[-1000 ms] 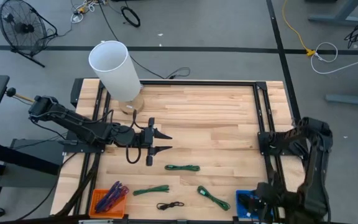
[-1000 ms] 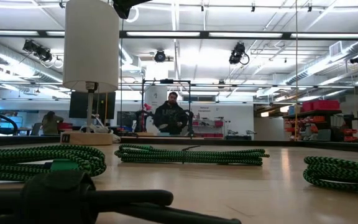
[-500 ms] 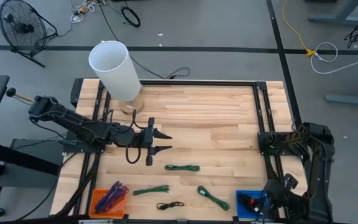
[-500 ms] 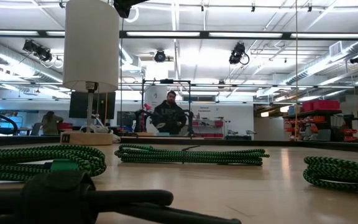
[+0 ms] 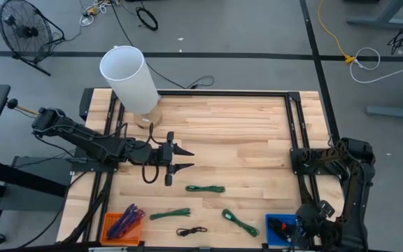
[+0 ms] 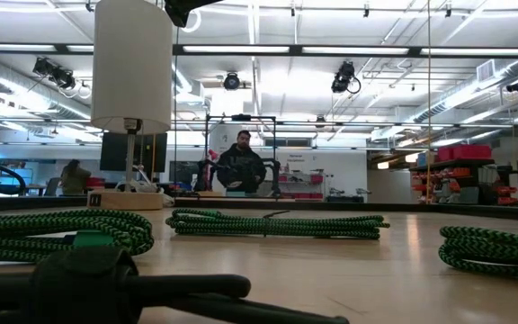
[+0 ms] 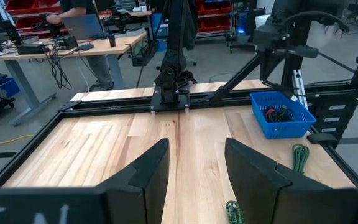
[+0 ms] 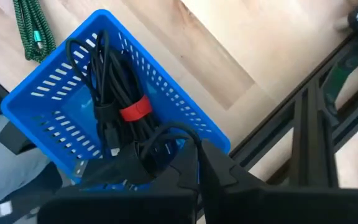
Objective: Pick & Place USB Port
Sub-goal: Put the black charger cable into the blue bin, then put the right green patterned charger cable into the orange bin
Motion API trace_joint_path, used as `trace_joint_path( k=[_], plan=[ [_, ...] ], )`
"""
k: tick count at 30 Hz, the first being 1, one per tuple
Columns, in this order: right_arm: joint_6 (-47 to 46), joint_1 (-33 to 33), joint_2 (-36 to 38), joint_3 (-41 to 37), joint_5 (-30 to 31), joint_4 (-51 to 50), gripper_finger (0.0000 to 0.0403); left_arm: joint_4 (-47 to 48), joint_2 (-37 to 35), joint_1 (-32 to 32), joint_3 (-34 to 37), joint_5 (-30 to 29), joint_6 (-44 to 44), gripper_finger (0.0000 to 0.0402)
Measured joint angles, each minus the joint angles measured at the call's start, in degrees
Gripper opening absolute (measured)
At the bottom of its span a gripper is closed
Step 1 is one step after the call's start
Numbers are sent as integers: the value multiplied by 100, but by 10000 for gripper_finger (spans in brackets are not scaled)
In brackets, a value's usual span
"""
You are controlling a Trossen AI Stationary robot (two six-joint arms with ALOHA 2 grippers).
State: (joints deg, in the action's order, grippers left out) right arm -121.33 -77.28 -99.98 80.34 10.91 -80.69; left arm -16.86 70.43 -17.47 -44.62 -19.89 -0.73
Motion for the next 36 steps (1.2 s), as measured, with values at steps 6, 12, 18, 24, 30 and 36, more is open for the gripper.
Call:
trace_joint_path(
  k=[6,12,18,24,30,36],
  plan=[
    [-99,0,2,-200,0,462,18,2,0,0,0,1,-3,163],
    [-104,33,2,-241,5,424,47,2,0,0,0,-1,-9,163],
    [-114,102,2,-241,9,330,75,2,0,0,0,-1,-9,163],
    [-70,160,2,-241,314,146,104,2,0,0,0,-1,-9,163],
    [767,586,2,-241,1659,60,128,2,0,0,0,-1,-9,163],
    [2398,1460,2,-241,1917,966,130,2,0,0,0,-1,-4,163]
  ],
)
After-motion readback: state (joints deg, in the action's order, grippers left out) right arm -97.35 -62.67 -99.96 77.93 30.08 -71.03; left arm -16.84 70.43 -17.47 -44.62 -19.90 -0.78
